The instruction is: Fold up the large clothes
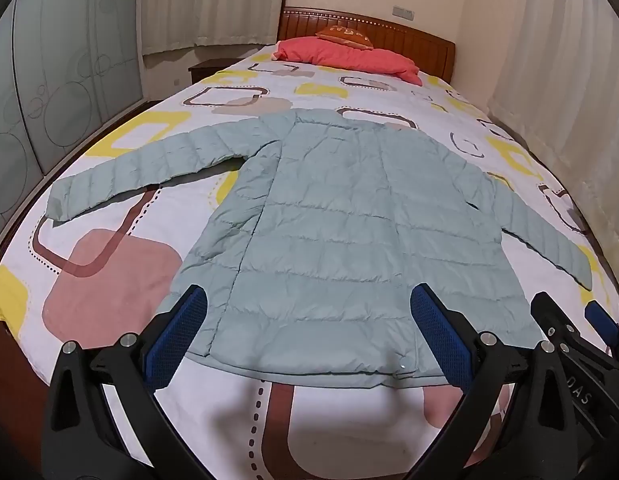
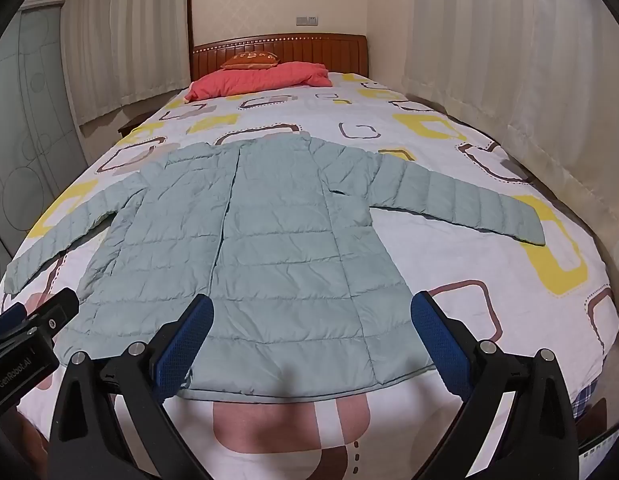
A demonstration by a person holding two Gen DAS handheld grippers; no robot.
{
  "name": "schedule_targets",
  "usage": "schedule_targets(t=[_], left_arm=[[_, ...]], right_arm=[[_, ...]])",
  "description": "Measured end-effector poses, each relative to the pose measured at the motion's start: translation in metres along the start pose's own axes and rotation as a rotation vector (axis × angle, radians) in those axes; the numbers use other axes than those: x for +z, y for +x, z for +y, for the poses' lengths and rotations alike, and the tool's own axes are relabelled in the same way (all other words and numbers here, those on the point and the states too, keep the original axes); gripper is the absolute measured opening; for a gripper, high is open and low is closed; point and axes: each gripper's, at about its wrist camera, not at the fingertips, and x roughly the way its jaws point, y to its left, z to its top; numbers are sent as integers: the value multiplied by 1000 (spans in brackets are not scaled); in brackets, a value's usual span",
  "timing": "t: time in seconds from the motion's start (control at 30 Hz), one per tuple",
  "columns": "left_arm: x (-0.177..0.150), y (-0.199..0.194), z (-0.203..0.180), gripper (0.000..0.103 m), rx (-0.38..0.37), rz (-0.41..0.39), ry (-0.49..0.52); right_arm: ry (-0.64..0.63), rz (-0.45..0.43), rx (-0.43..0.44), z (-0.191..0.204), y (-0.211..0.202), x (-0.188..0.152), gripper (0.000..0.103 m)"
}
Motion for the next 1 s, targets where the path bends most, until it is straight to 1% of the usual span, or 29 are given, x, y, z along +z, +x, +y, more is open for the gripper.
schedule_targets(t=[0.6,0.63,1.0], left_arm=[[-7,3,2,101,2,6,7],[-3,1,-2,101,7,11,5],[-5,-1,-2,101,5,13,5]], right_arm=[[0,-2,1,-2,-2,1,98],[1,-2,1,-2,-2,1,98],[1,-1,2,-2,-5,1,98]])
